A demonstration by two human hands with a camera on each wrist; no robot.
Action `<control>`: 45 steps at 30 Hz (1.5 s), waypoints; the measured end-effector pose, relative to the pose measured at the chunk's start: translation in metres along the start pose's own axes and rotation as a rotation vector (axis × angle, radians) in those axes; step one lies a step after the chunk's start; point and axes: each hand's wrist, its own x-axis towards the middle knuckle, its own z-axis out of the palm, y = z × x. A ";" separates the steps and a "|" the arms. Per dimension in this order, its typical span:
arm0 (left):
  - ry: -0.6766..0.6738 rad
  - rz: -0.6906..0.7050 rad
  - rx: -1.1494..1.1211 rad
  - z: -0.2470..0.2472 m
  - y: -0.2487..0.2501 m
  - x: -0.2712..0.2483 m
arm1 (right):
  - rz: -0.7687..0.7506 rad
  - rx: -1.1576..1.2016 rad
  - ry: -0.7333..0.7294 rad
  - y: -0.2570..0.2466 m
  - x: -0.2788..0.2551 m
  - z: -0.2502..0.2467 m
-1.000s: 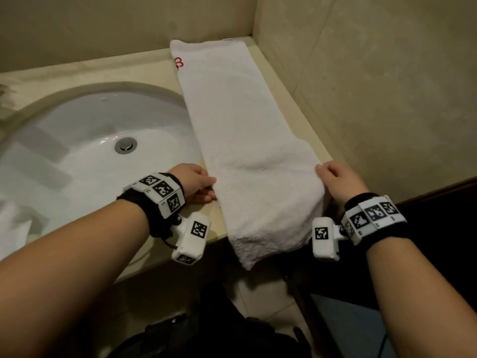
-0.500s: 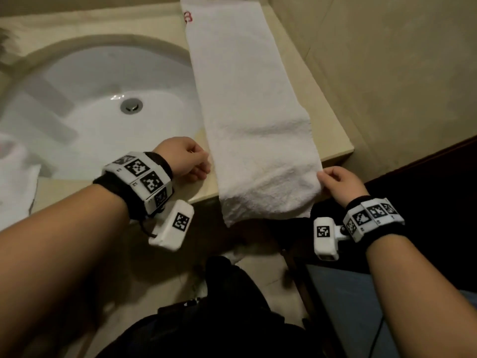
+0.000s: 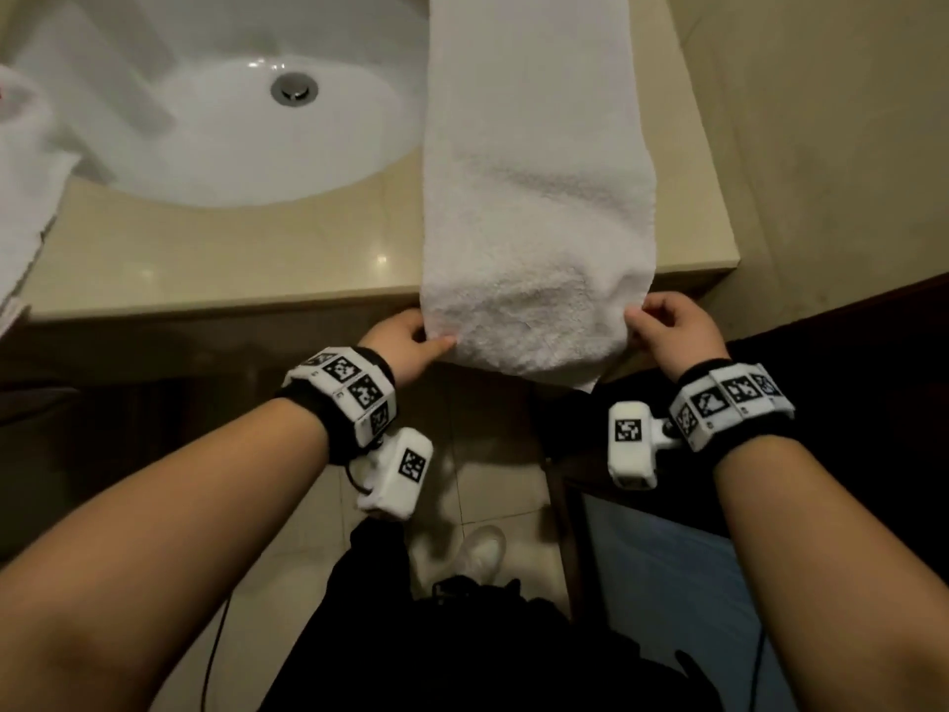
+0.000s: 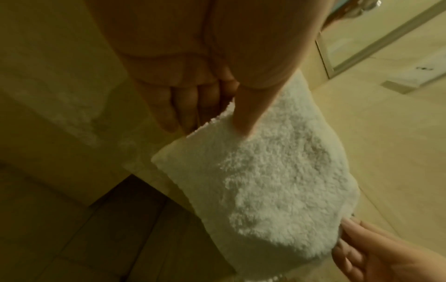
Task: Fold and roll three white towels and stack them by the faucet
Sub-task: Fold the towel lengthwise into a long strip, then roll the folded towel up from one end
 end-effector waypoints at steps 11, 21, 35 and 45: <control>-0.049 0.057 -0.270 -0.013 -0.022 -0.022 | -0.017 0.249 -0.050 0.000 0.001 -0.007; -0.002 -0.008 0.125 -0.018 -0.012 -0.023 | -0.025 -0.088 -0.079 -0.018 0.001 -0.015; 0.151 0.262 0.387 -0.190 0.117 0.064 | -0.326 -0.126 -0.056 -0.197 0.121 -0.018; 0.158 0.426 0.720 -0.260 0.203 0.254 | -0.275 -0.419 -0.085 -0.264 0.289 0.004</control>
